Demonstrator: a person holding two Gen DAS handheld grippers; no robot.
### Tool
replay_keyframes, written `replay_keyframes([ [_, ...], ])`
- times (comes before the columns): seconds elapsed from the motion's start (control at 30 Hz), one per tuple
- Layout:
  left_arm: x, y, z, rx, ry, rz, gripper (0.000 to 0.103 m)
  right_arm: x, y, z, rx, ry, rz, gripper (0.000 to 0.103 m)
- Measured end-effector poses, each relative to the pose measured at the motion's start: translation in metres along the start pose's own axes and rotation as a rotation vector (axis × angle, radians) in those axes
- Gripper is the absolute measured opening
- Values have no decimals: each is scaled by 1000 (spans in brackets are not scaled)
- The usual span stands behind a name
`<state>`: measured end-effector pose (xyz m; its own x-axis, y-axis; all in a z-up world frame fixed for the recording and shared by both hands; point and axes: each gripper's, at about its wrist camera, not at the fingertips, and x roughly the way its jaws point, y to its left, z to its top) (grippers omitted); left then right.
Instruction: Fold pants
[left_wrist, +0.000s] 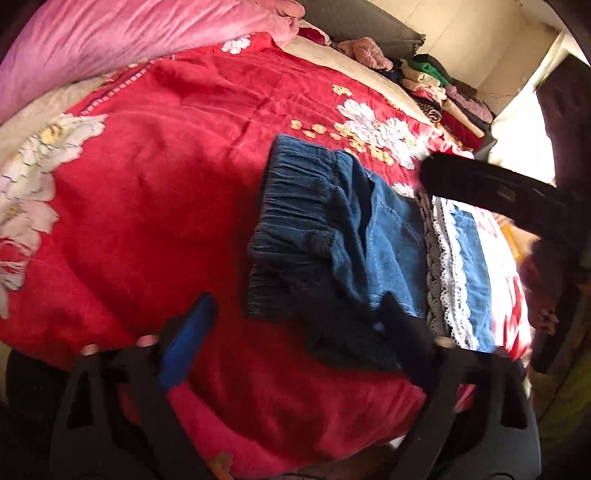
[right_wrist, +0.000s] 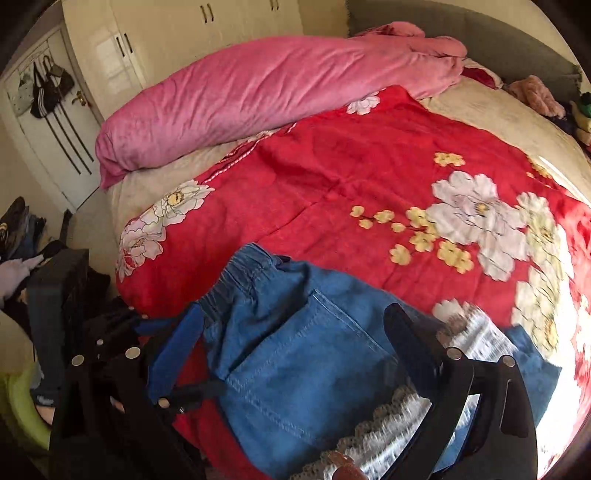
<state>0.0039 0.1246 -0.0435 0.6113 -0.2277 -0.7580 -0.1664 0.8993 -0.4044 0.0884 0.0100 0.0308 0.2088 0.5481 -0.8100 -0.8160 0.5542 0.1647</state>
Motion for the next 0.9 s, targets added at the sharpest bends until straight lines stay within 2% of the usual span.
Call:
replay_keyframes([
  [0.03, 3, 0, 0, -5, 7, -9, 58, 9, 1, 5, -9, 16, 0, 97],
  [0.23, 11, 1, -2, -5, 19, -14, 58, 55, 8, 21, -36, 109, 19, 97],
  [0.37, 13, 1, -1, -5, 24, -23, 58, 78, 9, 21, -28, 138, 46, 95],
  [0.4, 14, 2, -1, -4, 26, -24, 59, 84, 9, 19, -27, 148, 58, 85],
  [0.43, 14, 1, -1, -3, 29, -27, 60, 90, 8, 17, -22, 162, 77, 69],
  [0.47, 14, 2, -1, -3, 32, -30, 61, 93, 6, 14, -14, 166, 99, 63],
  [0.53, 14, 2, -1, -6, 38, -38, 63, 90, 2, 10, 0, 149, 135, 40],
  [0.57, 14, 2, -1, -8, 38, -43, 64, 85, -1, 9, 11, 136, 150, 38],
  [0.63, 13, 1, 0, -13, 49, -56, 73, 72, -6, 6, 31, 104, 179, 32],
  [0.8, 10, -12, -1, 11, 58, -64, 86, 26, -30, -3, 95, 0, 268, 31],
  [0.9, 12, -20, 3, -3, 70, -105, 91, 0, -47, -10, 150, -55, 306, 31],
])
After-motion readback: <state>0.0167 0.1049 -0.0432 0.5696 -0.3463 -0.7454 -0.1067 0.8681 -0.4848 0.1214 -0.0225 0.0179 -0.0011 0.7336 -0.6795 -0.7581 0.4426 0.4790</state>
